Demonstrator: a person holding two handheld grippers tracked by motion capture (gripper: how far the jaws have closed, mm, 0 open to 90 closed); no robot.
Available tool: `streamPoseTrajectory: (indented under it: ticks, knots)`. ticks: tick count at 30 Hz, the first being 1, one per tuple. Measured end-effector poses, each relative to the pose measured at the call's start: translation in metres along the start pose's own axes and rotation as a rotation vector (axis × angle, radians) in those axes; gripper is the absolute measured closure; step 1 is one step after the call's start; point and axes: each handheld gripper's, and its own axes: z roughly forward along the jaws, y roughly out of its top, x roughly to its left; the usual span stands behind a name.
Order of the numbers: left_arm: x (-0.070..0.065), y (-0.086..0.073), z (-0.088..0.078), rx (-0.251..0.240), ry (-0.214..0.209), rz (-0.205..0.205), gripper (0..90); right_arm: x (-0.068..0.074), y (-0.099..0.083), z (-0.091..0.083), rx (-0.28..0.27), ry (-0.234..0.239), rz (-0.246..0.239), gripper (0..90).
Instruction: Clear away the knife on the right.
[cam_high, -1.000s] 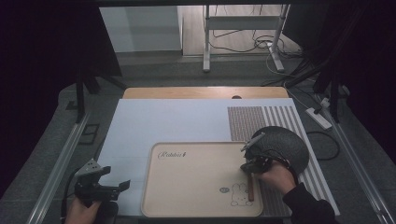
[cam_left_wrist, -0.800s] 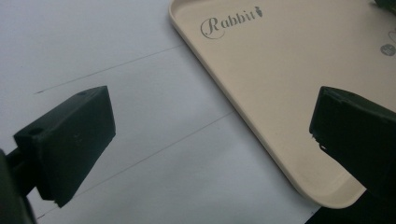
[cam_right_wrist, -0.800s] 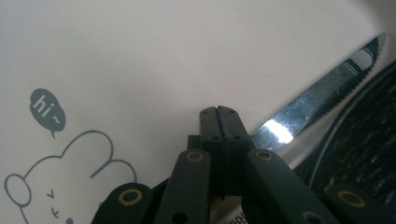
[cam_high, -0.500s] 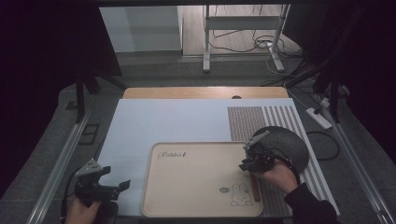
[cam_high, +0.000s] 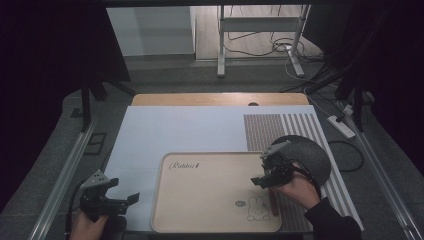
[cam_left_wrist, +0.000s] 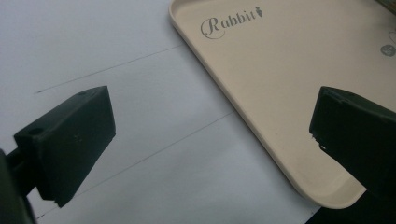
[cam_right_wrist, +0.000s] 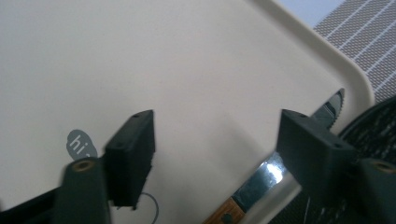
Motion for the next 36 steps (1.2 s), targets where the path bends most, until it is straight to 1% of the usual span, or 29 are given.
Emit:
streamPoseTrajectory:
  ticks: [2,3,4,6,7,9,11,14,15,21,36]
  knots:
    - [0.000,0.000,0.000,0.000,0.000,0.000,0.3,0.000,-0.001,-0.002,0.003,0.008,0.004,25.0]
    - [0.000,0.000,0.000,0.000,0.000,0.000,0.3,0.000,-0.002,-0.002,0.002,0.009,0.005,22.2]
    - [0.000,0.000,0.000,0.000,0.000,0.000,0.3,0.001,-0.002,-0.003,-0.005,0.004,0.000,17.7]
    - [0.000,0.000,0.000,0.000,0.000,-0.001,0.3,0.002,-0.004,-0.005,-0.022,-0.023,-0.013,12.5]
    - [0.000,0.000,0.000,0.000,0.000,-0.001,0.3,0.002,-0.005,-0.005,-0.022,-0.037,-0.004,10.3]
    - [0.000,0.000,0.000,0.000,-0.001,-0.001,0.3,0.001,-0.007,-0.006,-0.031,-0.039,0.006,8.8]
    - [0.000,0.000,0.000,0.001,-0.001,-0.001,0.3,0.000,-0.009,-0.007,-0.037,-0.043,0.019,3.0]
    - [0.000,0.000,0.000,0.000,-0.002,-0.001,0.3,0.000,-0.013,-0.009,-0.043,-0.061,0.014,2.0]
    - [0.000,0.000,0.000,0.001,-0.002,-0.001,0.3,0.000,-0.013,-0.009,-0.048,-0.064,0.016,0.0]
    - [0.000,0.000,0.000,0.001,-0.002,-0.001,0.3,-0.002,-0.019,-0.015,-0.066,-0.072,0.040,0.0]
    - [0.000,0.000,0.001,0.002,-0.003,-0.002,0.4,-0.004,-0.034,-0.025,-0.082,-0.097,0.066,0.0]
